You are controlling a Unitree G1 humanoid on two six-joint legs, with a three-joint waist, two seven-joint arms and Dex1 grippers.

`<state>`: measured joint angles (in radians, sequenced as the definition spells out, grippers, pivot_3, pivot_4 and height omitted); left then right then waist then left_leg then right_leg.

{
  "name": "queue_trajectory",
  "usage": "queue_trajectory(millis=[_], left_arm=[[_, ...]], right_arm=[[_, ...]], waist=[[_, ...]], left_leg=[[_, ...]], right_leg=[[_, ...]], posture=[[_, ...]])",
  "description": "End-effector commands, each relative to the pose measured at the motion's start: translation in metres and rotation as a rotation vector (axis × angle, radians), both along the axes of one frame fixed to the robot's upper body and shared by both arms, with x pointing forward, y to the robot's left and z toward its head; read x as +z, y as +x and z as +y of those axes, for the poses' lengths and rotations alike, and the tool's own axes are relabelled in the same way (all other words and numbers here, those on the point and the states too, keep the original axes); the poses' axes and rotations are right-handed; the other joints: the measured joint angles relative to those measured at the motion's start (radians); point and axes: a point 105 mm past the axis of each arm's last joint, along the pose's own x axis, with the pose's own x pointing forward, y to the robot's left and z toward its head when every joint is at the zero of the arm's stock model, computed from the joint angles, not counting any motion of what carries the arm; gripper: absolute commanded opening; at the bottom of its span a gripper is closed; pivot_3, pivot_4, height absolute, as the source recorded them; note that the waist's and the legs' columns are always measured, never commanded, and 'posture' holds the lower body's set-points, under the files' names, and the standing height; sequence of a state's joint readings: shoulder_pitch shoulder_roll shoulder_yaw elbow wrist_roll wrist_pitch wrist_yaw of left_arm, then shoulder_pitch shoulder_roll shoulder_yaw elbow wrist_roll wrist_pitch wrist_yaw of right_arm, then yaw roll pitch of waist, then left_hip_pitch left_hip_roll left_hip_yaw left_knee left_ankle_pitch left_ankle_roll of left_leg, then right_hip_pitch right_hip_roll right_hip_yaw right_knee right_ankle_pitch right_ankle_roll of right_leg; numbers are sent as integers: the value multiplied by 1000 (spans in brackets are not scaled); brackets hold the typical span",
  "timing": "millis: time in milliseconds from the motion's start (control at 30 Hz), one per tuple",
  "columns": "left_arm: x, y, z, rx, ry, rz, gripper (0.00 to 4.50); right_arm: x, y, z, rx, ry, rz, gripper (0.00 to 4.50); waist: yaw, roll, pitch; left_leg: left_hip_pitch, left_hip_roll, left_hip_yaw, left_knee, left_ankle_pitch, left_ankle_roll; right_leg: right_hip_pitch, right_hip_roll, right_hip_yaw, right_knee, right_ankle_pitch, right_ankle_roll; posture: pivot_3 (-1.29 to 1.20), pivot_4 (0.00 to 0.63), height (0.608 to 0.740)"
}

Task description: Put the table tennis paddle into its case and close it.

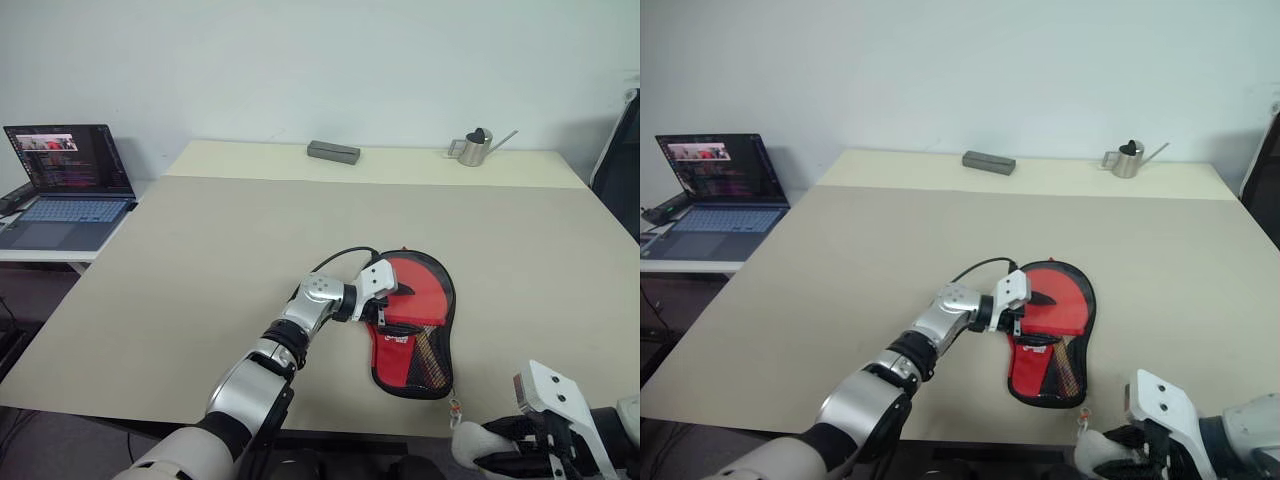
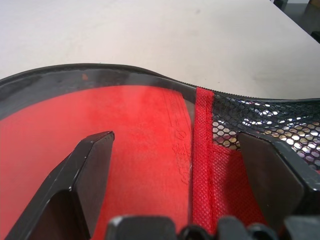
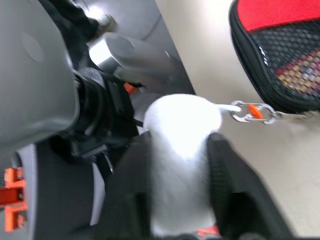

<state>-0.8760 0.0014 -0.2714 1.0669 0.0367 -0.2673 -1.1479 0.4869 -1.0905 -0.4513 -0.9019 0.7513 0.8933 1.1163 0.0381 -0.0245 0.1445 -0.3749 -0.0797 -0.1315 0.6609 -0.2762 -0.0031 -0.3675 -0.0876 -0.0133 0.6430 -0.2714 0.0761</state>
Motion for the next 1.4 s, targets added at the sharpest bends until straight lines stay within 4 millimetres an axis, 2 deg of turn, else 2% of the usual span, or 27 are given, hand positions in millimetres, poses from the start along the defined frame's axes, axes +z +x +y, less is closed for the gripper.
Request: queue_trajectory(millis=[33,200,267,333,467,600,767,833,900,1133,1167,1200,1233,1267,1300,1400], left_arm=[[-45,-19,9,-30,163,96,4269],[-43,-18,7,-27,157,92,4269],[-42,-17,6,-26,152,89,4269],[-36,-15,5,-34,136,78,4269],[-13,-9,10,-68,82,21,4269],[20,1,21,-69,8,-61,4269],[29,0,24,-63,-11,-68,4269],[49,2,32,-52,-58,-96,4269],[58,1,35,-48,-76,-106,4269],[60,-2,36,-40,-72,-96,4269],[82,2,84,163,-197,-82,4269],[97,-5,123,306,-253,-90,4269],[106,-16,152,413,-273,-99,4269],[111,-25,169,482,-274,-103,4269],[112,-29,176,529,-274,-101,4269],[118,-39,193,645,-273,-105,4269]], right_arm=[[16,-5,8,42,93,16,3044],[28,6,6,-8,165,-18,3044],[31,16,2,-41,176,-47,3044],[33,34,-8,-104,176,-99,3044],[36,75,-29,-221,162,-219,3044],[38,105,-33,-251,170,-287,3044],[38,113,-33,-243,170,-304,3044],[42,128,-33,-262,193,-363,3044],[43,135,-33,-268,203,-389,3044],[43,137,-34,-262,204,-393,3044],[52,166,-40,-328,282,-480,3044],[58,189,-42,-370,339,-538,3044],[63,208,-43,-410,384,-582,3044],[66,221,-43,-427,409,-604,3044],[65,227,-44,-422,406,-613,3044],[64,244,-49,-421,398,-628,3044]], waist=[[2,-1,0],[5,-1,0],[8,-1,0],[9,-2,1],[7,-2,2],[-12,3,6],[-16,5,14],[-22,4,17],[-24,5,19],[-22,6,19],[-29,6,20],[-53,3,22],[-84,1,25],[-114,0,28],[-115,3,31],[-78,8,33]], left_leg=[[0,0,0,0,0,0],[0,0,0,0,0,0],[0,0,0,0,0,0],[0,0,0,0,0,0],[0,0,1,0,0,0],[-5,1,1,-1,0,0],[-9,0,2,0,1,-2],[-10,0,1,0,2,-3],[-10,0,2,0,2,-3],[-10,0,2,0,2,-3],[-10,0,2,0,2,-3],[-9,0,2,-1,2,-3],[-7,4,6,0,0,-6],[-5,5,7,-2,0,-6],[-4,7,8,-3,0,-7],[-5,7,5,-4,2,-9]], right_leg=[[0,0,0,0,0,0],[0,0,0,0,0,0],[0,0,0,0,0,0],[0,0,0,0,0,0],[-1,0,1,0,0,0],[-8,1,1,2,1,-4],[-12,0,2,2,3,-7],[-13,0,2,1,3,-7],[-13,0,3,2,3,-7],[-13,0,3,2,3,-7],[-13,0,3,2,3,-7],[-13,0,4,2,3,-7],[-15,1,9,3,4,-10],[-16,1,11,3,5,-11],[-20,4,17,5,6,-13],[-22,6,19,7,5,-14]], posture=[[0,150,740],[0,150,740],[0,150,740],[0,150,740],[0,150,740],[0,150,740],[0,150,740],[0,150,740],[0,150,740],[0,150,740],[0,150,740],[0,150,740],[0,150,740],[0,150,740],[0,150,740],[0,150,740]])
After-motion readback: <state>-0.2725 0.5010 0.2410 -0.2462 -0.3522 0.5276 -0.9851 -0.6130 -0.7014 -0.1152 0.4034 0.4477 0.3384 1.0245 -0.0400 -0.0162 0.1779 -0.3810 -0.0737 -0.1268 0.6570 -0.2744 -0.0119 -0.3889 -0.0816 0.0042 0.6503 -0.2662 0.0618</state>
